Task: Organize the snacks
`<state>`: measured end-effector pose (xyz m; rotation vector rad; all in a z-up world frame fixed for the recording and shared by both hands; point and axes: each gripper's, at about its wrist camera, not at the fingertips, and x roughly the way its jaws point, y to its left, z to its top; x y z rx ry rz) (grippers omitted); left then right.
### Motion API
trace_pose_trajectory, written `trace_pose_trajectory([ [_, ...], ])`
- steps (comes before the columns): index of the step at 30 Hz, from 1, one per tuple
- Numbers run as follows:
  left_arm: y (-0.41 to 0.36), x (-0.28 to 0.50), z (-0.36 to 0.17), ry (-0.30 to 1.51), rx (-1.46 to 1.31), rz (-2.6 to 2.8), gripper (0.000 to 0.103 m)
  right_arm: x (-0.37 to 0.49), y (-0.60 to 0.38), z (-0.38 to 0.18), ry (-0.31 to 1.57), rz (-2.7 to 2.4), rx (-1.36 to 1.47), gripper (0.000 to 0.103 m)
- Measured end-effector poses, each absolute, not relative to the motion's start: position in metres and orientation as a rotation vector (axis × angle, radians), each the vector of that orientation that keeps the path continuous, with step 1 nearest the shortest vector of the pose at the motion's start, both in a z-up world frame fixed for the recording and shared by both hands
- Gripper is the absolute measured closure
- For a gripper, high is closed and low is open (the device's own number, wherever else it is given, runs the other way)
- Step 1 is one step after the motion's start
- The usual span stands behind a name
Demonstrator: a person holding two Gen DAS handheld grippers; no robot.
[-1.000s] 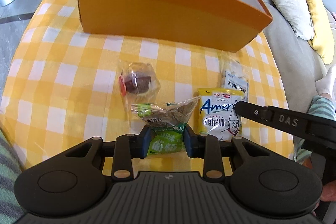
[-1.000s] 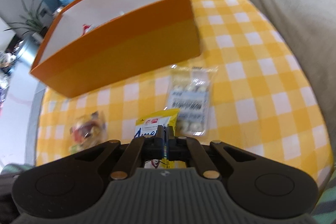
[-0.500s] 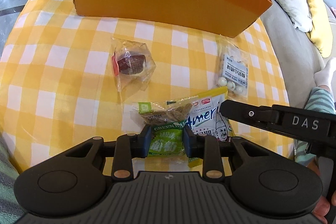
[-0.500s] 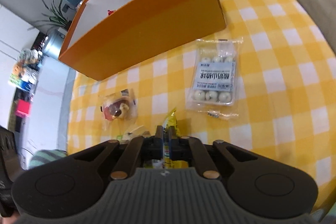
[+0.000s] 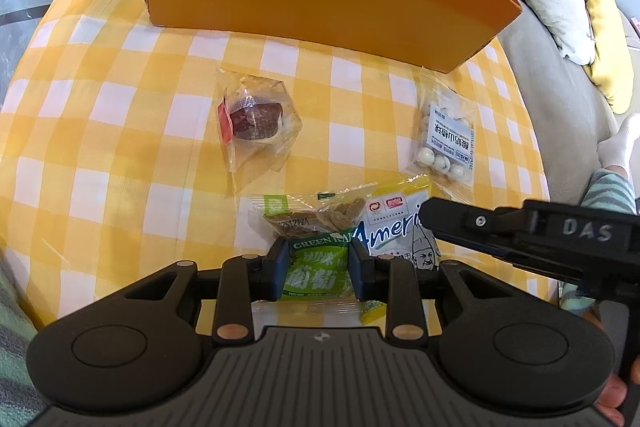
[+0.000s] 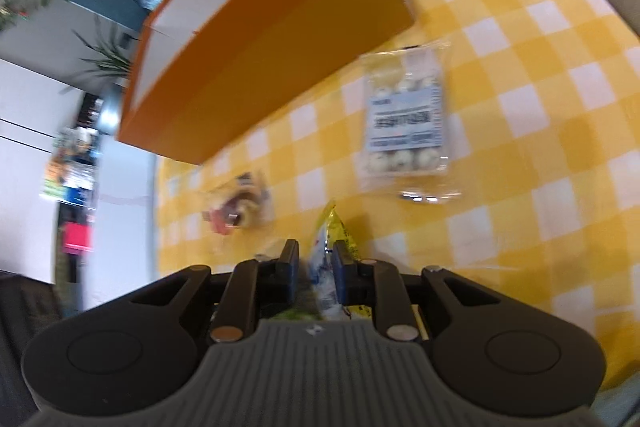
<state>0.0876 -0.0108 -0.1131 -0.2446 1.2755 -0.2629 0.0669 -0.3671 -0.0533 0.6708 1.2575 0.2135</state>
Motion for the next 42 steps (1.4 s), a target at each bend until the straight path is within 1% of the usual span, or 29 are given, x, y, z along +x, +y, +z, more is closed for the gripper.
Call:
trace_pose_trajectory([
  [3, -0.01, 0.087, -0.113, 1.277, -0.242, -0.263, 0.069, 0.067, -0.365, -0.054, 1.261, 0.187, 0.585, 0.087],
  [4, -0.011, 0.087, -0.112, 1.281, -0.237, -0.262, 0.069, 0.067, -0.363, -0.053, 1.254, 0.183, 0.541, 0.085],
  [6, -0.011, 0.086, -0.11, 1.285, -0.215, -0.25, 0.069, 0.066, -0.356, -0.051, 1.246, 0.189, 0.431, 0.068],
  [10, -0.006, 0.086, -0.108, 1.288, -0.194, -0.225, 0.069, 0.057, -0.335, -0.05, 1.245, 0.26, 0.202, 0.059],
  [11, -0.004, 0.086, -0.108, 1.29, -0.198, -0.218, 0.069, 0.055, -0.33, -0.052, 1.247, 0.281, 0.158, 0.053],
  [12, -0.002, 0.086, -0.109, 1.292, -0.204, -0.214, 0.069, 0.053, -0.326, -0.052, 1.246, 0.296, 0.118, 0.05],
  [15, 0.003, 0.086, -0.109, 1.295, -0.208, -0.204, 0.069, 0.047, -0.312, -0.056, 1.234, 0.327, -0.007, 0.046],
  [17, 0.004, 0.087, -0.109, 1.294, -0.207, -0.2, 0.069, 0.046, -0.306, -0.058, 1.237, 0.345, -0.031, 0.045],
  [20, 0.005, 0.087, -0.11, 1.295, -0.213, -0.202, 0.069, 0.046, -0.296, -0.065, 1.228, 0.348, -0.065, 0.04],
  [23, 0.005, 0.087, -0.111, 1.294, -0.212, -0.202, 0.069, 0.043, -0.288, -0.066, 1.209, 0.347, -0.125, 0.036],
  [25, 0.005, 0.087, -0.111, 1.293, -0.211, -0.203, 0.069, 0.04, -0.284, -0.068, 1.199, 0.341, -0.155, 0.036],
  [28, 0.004, 0.087, -0.111, 1.293, -0.203, -0.2, 0.068, 0.038, -0.28, -0.07, 1.188, 0.335, -0.179, 0.039],
  [30, 0.002, 0.088, -0.113, 1.296, -0.189, -0.196, 0.065, 0.037, -0.28, -0.069, 1.184, 0.333, -0.182, 0.048],
  [32, 0.0, 0.088, -0.115, 1.295, -0.177, -0.191, 0.063, 0.037, -0.281, -0.068, 1.181, 0.331, -0.18, 0.053],
  [36, -0.004, 0.088, -0.118, 1.287, -0.143, -0.187, 0.058, 0.038, -0.284, -0.067, 1.187, 0.33, -0.161, 0.053],
  [42, -0.007, 0.085, -0.115, 1.266, -0.112, -0.199, 0.065, 0.042, -0.297, -0.063, 1.213, 0.287, -0.101, 0.053],
])
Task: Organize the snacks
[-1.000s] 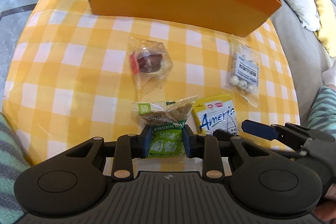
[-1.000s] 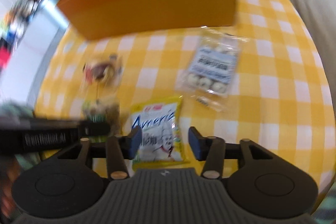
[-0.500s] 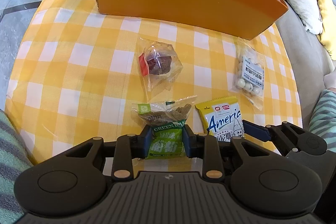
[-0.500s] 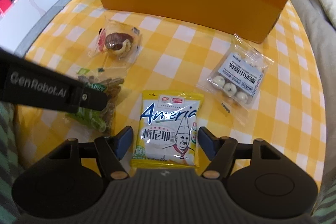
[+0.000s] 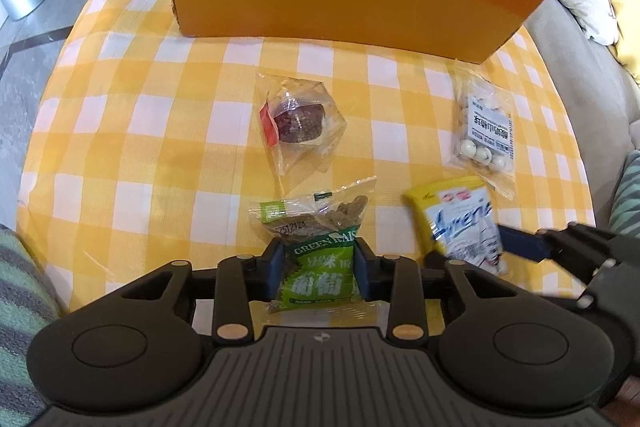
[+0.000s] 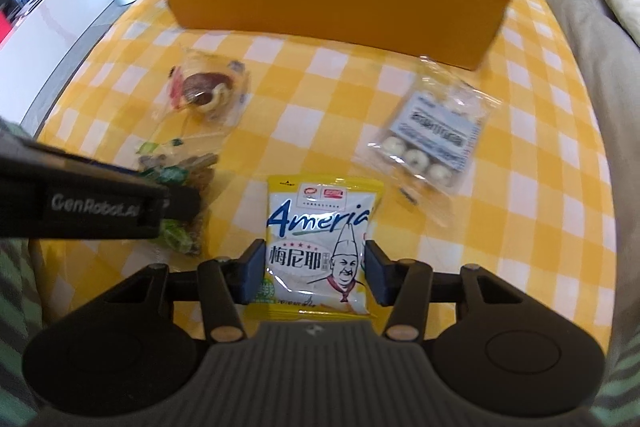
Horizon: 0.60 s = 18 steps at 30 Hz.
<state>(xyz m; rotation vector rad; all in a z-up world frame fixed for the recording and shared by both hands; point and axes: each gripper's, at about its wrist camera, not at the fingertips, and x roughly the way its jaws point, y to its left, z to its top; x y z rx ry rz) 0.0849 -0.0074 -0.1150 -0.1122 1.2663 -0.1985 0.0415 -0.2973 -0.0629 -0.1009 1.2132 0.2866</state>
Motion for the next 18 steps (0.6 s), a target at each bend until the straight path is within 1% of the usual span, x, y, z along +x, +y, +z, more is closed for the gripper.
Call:
trace_pose_trajectory([
  [4, -0.007, 0.081, -0.107, 1.248, -0.111, -0.212, 0.066, 0.043, -0.312, -0.051, 1.19, 0.261, -0.032, 0.053],
  [8, -0.008, 0.079, -0.093, 1.217, -0.115, -0.227, 0.066, 0.044, -0.318, -0.031, 1.121, 0.252, -0.01, 0.053],
  [18, -0.005, 0.093, -0.04, 1.098, -0.116, -0.251, 0.066, 0.056, -0.334, 0.024, 0.94, 0.231, 0.002, 0.053],
])
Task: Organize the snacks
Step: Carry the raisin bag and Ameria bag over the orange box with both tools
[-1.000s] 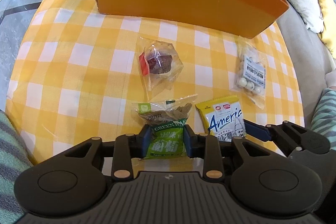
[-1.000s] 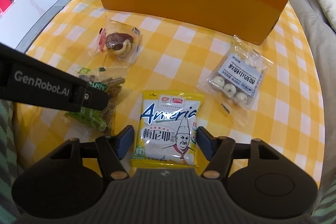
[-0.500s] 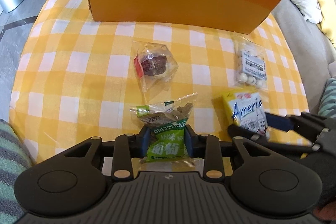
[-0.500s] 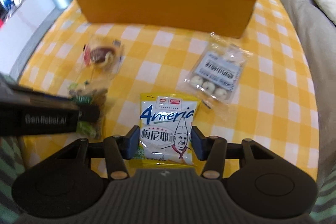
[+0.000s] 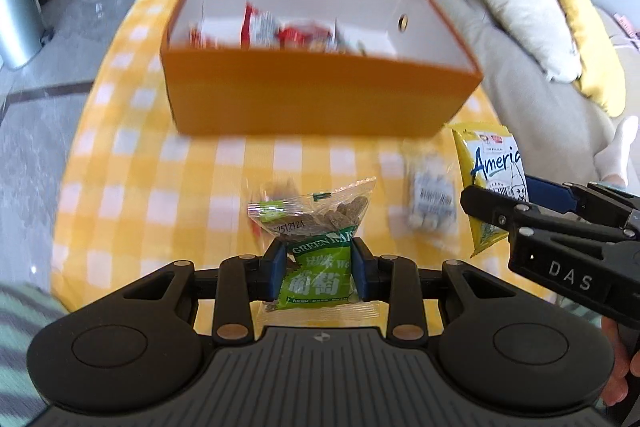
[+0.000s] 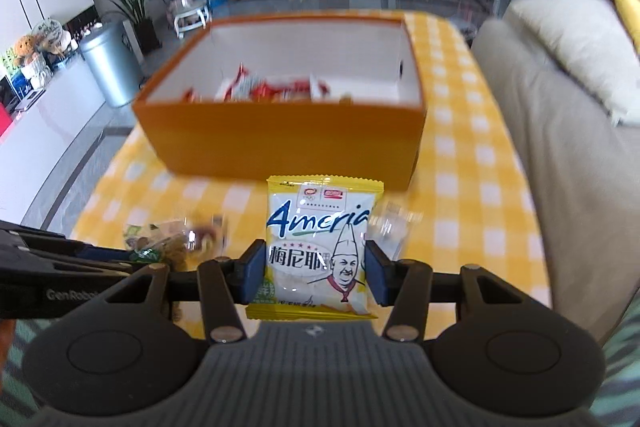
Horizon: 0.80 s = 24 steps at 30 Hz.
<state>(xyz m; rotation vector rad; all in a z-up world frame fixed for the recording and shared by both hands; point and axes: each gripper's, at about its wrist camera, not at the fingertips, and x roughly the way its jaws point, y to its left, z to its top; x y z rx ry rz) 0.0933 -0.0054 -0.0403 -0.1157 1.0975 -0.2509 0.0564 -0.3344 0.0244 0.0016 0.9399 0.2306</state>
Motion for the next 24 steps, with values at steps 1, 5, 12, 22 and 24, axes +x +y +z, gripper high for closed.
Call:
trace_pose_trajectory([
  [1, -0.005, 0.097, -0.035, 1.088, -0.12, -0.257, 0.066, 0.059, -0.334, 0.03, 0.929, 0.23, -0.008, 0.053],
  [5, -0.004, 0.117, -0.016, 1.039, -0.107, -0.263, 0.066, 0.072, -0.335, 0.045, 0.904, 0.223, -0.019, 0.053],
  [12, -0.01, 0.154, 0.014, 0.951, -0.062, -0.271, 0.066, 0.098, -0.333, 0.066, 0.844, 0.218, -0.048, 0.053],
  [22, -0.015, 0.218, 0.023, 0.923, -0.049, -0.282, 0.066, 0.156, -0.329, 0.083, 0.769, 0.249, -0.056, 0.053],
  [24, -0.016, 0.232, 0.021, 0.926, -0.032, -0.275, 0.066, 0.172, -0.327, 0.083, 0.773, 0.259, -0.054, 0.053],
])
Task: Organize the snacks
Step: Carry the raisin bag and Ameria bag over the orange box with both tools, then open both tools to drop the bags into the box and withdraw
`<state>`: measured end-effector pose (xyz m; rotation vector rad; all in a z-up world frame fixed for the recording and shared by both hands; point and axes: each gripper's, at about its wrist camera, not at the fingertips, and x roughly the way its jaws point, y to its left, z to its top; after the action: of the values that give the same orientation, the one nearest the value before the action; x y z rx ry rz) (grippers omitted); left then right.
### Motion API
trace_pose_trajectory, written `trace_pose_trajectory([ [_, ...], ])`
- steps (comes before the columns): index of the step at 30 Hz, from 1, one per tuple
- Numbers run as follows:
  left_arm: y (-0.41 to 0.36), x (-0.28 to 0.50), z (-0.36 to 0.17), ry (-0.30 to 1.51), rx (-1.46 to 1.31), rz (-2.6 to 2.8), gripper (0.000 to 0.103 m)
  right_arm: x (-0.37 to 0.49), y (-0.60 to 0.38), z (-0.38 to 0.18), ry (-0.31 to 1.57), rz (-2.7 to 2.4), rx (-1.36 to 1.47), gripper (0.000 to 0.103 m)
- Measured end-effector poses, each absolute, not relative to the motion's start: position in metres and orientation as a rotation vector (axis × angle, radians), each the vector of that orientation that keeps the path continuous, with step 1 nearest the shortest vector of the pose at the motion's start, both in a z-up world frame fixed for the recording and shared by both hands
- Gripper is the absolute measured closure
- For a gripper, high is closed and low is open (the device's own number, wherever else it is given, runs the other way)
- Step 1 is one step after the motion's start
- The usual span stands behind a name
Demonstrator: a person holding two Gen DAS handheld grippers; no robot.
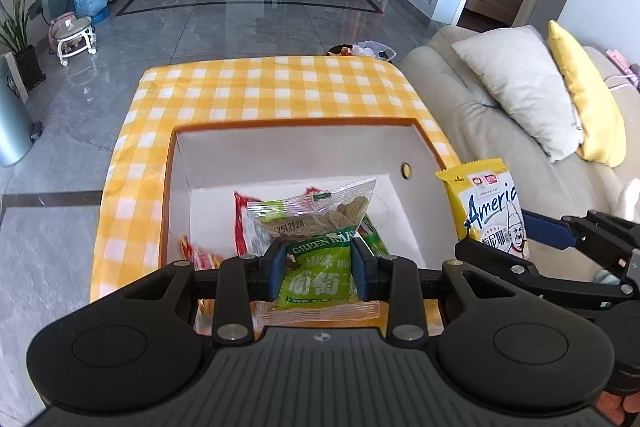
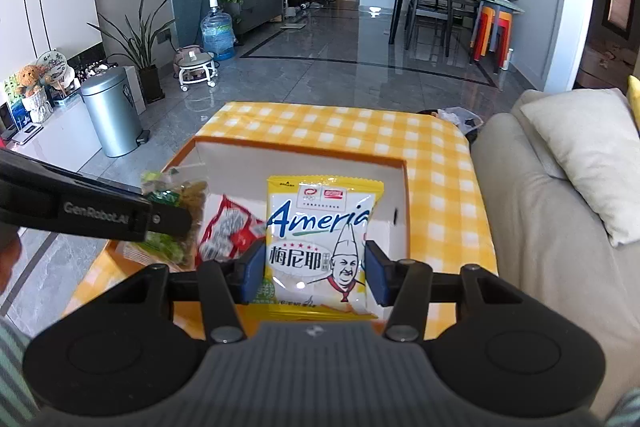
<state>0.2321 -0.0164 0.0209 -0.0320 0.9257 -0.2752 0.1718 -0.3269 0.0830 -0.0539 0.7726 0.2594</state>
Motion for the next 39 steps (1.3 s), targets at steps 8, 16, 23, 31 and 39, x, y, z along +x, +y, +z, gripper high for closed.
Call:
trace_pose_trajectory([
  [8, -0.021, 0.281, -0.001, 0.968, 0.115, -0.217, 0.066, 0.236, -0.32, 0.06, 0.848, 0.263, -0.072, 0.053],
  [16, -0.024, 0.316, -0.039, 1.055, 0.297, -0.166, 0.066, 0.283, -0.302, 0.017, 0.94, 0.238, -0.156, 0.053],
  [23, -0.03, 0.327, -0.062, 1.127, 0.404, -0.149, 0.066, 0.308, -0.288, -0.013, 1.0, 0.236, -0.253, 0.053],
  [31, -0.035, 0.335, -0.074, 1.151, 0.445, -0.144, 0.067, 0.32, -0.282, -0.036, 1.067, 0.232, -0.316, 0.053],
  [39, -0.038, 0.334, -0.075, 1.138, 0.472, -0.134, 0.06, 0.32, -0.281, -0.044, 1.096, 0.232, -0.335, 0.053],
])
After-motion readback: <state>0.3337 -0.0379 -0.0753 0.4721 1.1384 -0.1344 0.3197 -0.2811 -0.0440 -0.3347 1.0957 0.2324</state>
